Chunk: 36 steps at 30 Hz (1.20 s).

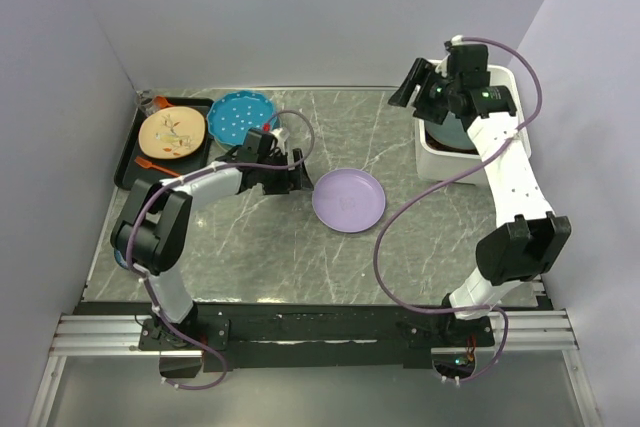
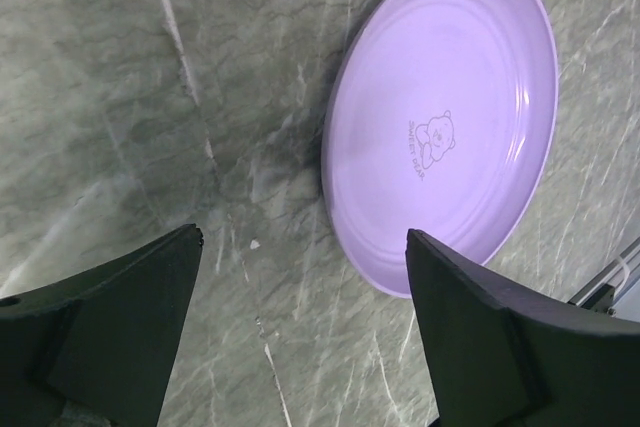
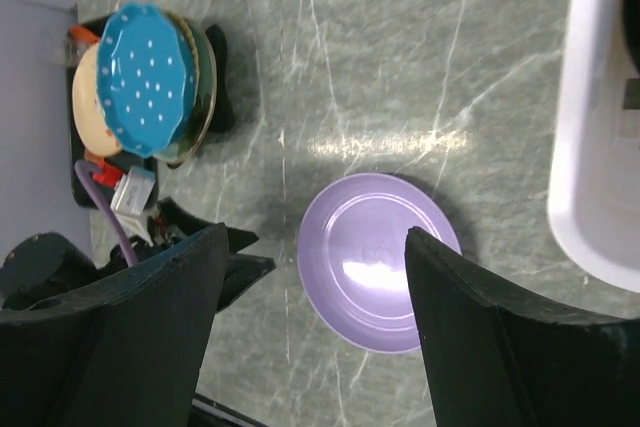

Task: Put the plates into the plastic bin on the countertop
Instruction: Pick up the plate at the center of the board.

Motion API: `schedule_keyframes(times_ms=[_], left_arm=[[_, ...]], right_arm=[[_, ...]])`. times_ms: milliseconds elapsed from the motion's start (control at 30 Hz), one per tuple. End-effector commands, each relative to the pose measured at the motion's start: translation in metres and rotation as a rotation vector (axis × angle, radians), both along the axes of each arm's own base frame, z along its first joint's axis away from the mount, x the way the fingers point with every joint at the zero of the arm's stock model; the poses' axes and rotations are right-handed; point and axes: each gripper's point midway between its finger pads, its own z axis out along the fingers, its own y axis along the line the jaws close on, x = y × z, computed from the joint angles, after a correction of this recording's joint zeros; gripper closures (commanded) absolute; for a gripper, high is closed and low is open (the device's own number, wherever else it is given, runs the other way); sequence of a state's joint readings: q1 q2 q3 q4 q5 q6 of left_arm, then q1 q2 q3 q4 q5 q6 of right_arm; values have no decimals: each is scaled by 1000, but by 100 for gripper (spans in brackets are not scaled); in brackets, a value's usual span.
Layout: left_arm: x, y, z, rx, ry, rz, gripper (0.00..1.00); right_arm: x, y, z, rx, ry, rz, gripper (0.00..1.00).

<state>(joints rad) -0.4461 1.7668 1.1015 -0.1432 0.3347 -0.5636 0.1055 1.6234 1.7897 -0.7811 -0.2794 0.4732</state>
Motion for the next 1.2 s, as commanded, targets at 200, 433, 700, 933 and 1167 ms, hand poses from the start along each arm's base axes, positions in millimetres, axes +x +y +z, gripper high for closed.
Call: schedule_keyframes(times_ms=[200, 433, 700, 933, 1167], left_arm=[[11, -20, 0, 72, -46, -35, 17], [11, -33, -9, 71, -35, -62, 23], [13, -40, -16, 80, -25, -70, 43], [11, -46, -24, 80, -8, -92, 57], [9, -52, -34, 88, 10, -109, 63]], right_arm=[[-20, 27, -8, 13, -12, 83, 22], [-27, 35, -27, 15, 25, 105, 22], [-32, 36, -43, 11, 59, 117, 22], [-34, 35, -49, 1, 71, 118, 22], [-35, 34, -55, -5, 89, 121, 22]])
